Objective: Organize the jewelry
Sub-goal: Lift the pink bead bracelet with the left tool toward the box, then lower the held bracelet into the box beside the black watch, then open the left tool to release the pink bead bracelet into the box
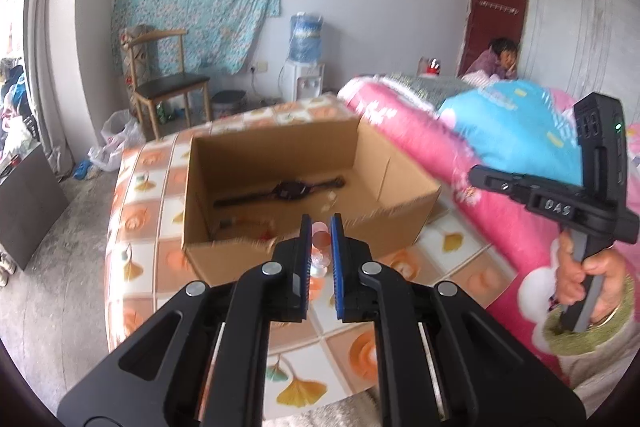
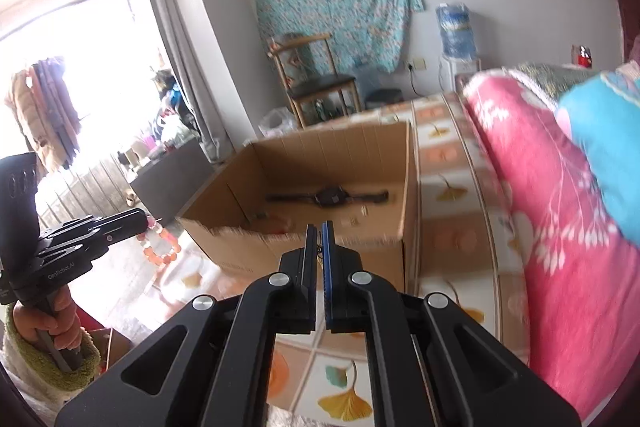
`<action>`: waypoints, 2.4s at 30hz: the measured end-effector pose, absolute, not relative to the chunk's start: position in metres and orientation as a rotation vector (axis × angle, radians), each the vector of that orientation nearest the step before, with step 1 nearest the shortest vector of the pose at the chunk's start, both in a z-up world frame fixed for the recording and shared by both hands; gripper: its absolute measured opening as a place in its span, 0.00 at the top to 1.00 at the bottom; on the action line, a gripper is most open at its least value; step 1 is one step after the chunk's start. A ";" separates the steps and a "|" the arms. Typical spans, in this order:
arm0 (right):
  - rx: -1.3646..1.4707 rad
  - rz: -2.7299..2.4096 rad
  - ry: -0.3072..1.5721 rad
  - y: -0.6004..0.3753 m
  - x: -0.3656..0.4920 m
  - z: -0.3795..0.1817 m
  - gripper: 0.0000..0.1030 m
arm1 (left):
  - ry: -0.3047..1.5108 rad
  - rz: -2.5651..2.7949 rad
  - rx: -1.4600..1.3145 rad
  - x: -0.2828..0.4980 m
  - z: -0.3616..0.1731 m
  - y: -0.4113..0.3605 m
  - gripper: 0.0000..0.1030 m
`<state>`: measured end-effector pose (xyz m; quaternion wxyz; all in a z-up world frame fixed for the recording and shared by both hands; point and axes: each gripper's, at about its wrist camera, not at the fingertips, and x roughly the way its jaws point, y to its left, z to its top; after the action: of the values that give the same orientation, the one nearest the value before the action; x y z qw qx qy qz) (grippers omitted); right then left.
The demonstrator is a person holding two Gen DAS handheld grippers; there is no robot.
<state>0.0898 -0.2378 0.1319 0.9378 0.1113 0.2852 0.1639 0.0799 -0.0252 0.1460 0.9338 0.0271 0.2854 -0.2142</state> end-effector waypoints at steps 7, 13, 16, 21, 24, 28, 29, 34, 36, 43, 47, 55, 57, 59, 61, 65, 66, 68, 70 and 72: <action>0.218 0.418 0.549 -0.243 0.124 0.169 0.97 | 0.506 -0.489 0.052 0.106 0.181 -0.040 0.92; 0.239 0.485 0.623 -0.233 0.173 0.164 0.97 | 0.556 -0.527 0.036 0.157 0.176 -0.053 0.92; 0.247 0.498 0.678 -0.227 0.199 0.151 0.97 | 0.617 -0.533 0.038 0.186 0.161 -0.061 0.92; 0.232 0.469 0.743 -0.218 0.229 0.123 0.97 | 0.731 -0.517 0.032 0.230 0.125 -0.068 0.92; 0.209 0.448 0.769 -0.213 0.242 0.108 0.97 | 0.780 -0.509 0.021 0.243 0.109 -0.068 0.92; 0.184 0.435 0.775 -0.207 0.249 0.093 0.97 | 0.846 -0.476 0.030 0.256 0.093 -0.068 0.92; 0.181 0.437 0.775 -0.206 0.251 0.090 0.97 | 0.867 -0.462 0.030 0.259 0.089 -0.067 0.92; 0.177 0.472 0.774 -0.206 0.256 0.086 0.97 | 0.916 -0.382 0.042 0.261 0.081 -0.064 0.92; 0.166 0.486 0.770 -0.205 0.258 0.085 0.97 | 0.928 -0.360 0.039 0.259 0.080 -0.063 0.92; 0.149 0.550 0.750 -0.202 0.259 0.085 0.97 | 0.972 -0.287 0.030 0.257 0.075 -0.063 0.92; 0.149 0.567 0.751 -0.200 0.261 0.083 0.97 | 0.978 -0.249 0.039 0.257 0.075 -0.065 0.92; 0.164 0.605 0.754 -0.202 0.262 0.077 0.97 | 0.994 -0.217 0.048 0.262 0.070 -0.072 0.92; 0.166 0.610 0.755 -0.202 0.260 0.076 0.97 | 0.995 -0.211 0.052 0.263 0.070 -0.076 0.92; 0.170 0.614 0.756 -0.202 0.261 0.076 0.97 | 0.999 -0.207 0.055 0.264 0.068 -0.077 0.92; 0.171 0.618 0.754 -0.201 0.261 0.076 0.97 | 1.004 -0.201 0.056 0.265 0.067 -0.078 0.92; 0.171 0.625 0.751 -0.201 0.261 0.077 0.97 | 1.008 -0.198 0.056 0.266 0.066 -0.078 0.92; 0.171 0.625 0.752 -0.201 0.260 0.077 0.97 | 1.008 -0.198 0.057 0.267 0.066 -0.078 0.92; 0.171 0.626 0.752 -0.201 0.260 0.076 0.97 | 1.009 -0.198 0.059 0.267 0.065 -0.079 0.92; 0.173 0.628 0.752 -0.201 0.260 0.077 0.97 | 1.013 -0.199 0.062 0.267 0.064 -0.080 0.92; 0.173 0.629 0.749 -0.200 0.259 0.076 0.97 | 1.017 -0.197 0.064 0.267 0.062 -0.080 0.92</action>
<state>0.2593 -0.2004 0.0765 0.8792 0.0828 0.3594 0.3018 0.2671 -0.0803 0.0622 0.8683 0.0304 0.4861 -0.0942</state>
